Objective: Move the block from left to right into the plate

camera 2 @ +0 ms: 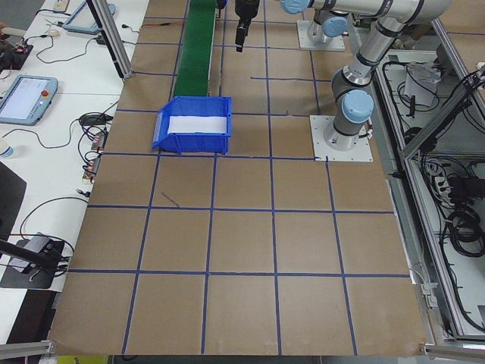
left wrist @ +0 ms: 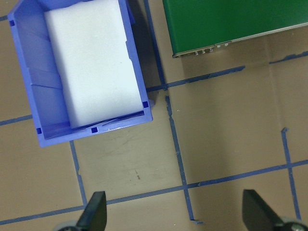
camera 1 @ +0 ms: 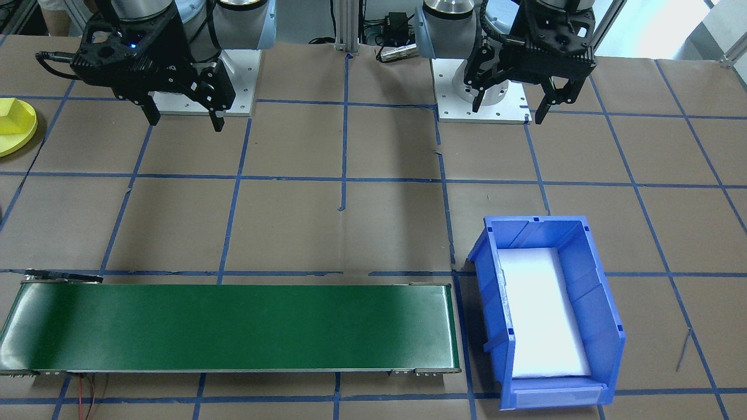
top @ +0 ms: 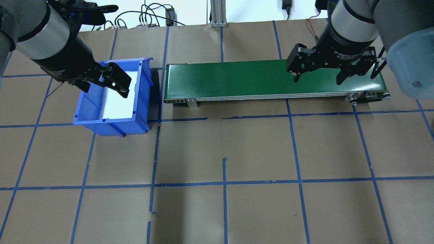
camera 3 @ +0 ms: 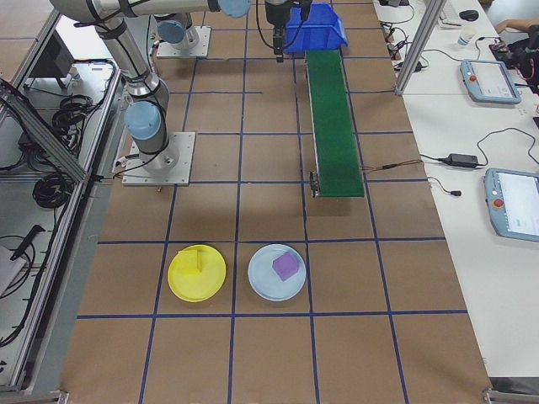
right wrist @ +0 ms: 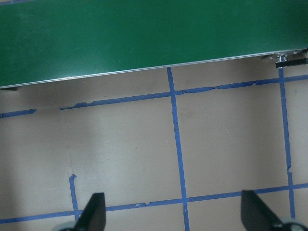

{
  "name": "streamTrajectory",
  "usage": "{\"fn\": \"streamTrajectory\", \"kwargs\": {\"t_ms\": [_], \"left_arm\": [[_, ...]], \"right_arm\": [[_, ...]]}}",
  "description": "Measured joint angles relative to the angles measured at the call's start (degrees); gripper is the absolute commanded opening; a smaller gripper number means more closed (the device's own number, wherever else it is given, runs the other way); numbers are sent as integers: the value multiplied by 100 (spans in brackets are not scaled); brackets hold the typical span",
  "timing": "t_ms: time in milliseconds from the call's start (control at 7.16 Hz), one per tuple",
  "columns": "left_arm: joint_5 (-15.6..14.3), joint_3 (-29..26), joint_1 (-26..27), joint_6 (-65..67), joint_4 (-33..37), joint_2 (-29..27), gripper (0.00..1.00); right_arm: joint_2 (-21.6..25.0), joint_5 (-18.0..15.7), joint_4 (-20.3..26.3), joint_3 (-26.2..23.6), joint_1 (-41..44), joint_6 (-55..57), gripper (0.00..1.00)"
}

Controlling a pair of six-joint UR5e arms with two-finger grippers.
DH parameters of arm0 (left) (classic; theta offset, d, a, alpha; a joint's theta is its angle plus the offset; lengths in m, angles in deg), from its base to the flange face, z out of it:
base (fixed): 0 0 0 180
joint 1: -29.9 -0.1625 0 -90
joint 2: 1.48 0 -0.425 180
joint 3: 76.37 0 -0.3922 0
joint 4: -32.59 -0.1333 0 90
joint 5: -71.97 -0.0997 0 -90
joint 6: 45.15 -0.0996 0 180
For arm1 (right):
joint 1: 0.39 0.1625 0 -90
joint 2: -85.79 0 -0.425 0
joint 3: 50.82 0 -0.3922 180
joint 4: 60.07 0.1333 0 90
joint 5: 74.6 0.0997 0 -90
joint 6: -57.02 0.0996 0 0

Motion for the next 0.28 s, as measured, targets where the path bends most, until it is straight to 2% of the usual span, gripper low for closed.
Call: {"fn": "streamTrajectory", "kwargs": {"t_ms": [279], "left_arm": [[23,-2,-2,306,4,-4,100]], "right_arm": [[2,5,-1,-1,4,0,100]]}}
